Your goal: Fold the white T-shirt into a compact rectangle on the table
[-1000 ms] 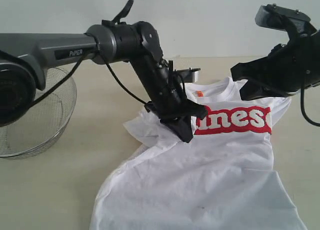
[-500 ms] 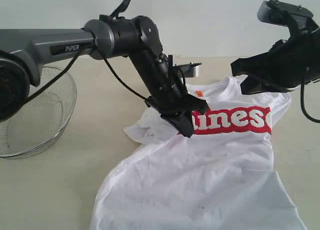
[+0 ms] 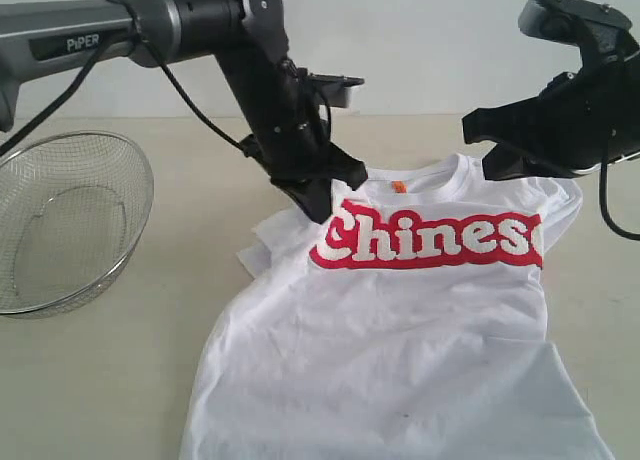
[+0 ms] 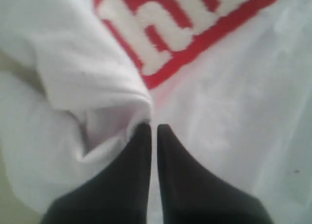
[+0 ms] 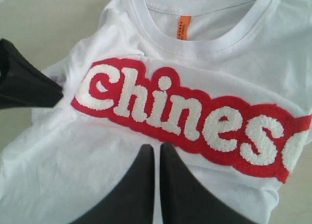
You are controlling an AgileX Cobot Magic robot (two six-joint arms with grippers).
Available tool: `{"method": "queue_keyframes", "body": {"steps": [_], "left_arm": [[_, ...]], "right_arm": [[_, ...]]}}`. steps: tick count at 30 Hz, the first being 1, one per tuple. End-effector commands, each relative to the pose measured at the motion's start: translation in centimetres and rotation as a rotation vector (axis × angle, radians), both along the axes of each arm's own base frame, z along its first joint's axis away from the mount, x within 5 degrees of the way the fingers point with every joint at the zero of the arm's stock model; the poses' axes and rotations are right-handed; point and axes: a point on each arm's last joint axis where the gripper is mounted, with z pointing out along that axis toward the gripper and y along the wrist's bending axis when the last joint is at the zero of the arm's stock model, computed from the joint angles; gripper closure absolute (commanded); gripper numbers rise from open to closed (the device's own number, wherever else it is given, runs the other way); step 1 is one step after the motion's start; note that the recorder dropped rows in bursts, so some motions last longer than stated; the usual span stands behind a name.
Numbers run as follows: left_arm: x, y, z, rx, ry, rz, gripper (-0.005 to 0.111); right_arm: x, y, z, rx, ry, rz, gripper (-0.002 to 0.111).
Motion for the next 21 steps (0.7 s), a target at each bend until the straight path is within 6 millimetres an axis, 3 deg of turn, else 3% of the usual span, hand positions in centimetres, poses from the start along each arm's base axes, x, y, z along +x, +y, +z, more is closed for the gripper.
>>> {"method": "queue_keyframes", "body": {"steps": [1,4,8,13,21], "left_arm": [[2.1,3.9,0.4,0.052,-0.021,0.125,0.102],[2.8,5.1,0.7,-0.042,0.021,0.175,0.098],[2.6,4.1,1.2,-0.220,0.070,0.131,0.080],[2.9,4.4,1.7,-0.201,0.018,0.131,0.079],[5.3,7.6,3.6,-0.105,-0.195,0.283,0.079]], "right_arm": [[-0.2,-0.2,0.3,0.000,-0.008,-0.004,0.108],[-0.1,-0.2,0.3,-0.002,-0.010,-0.003,0.108],[-0.1,-0.3,0.3,-0.003,-0.016,-0.006,0.108],[-0.2,-0.2,0.3,-0.003,-0.004,0.005,0.108],[-0.3,-0.2,0.3,-0.002,0.001,0.008,0.108]]}}
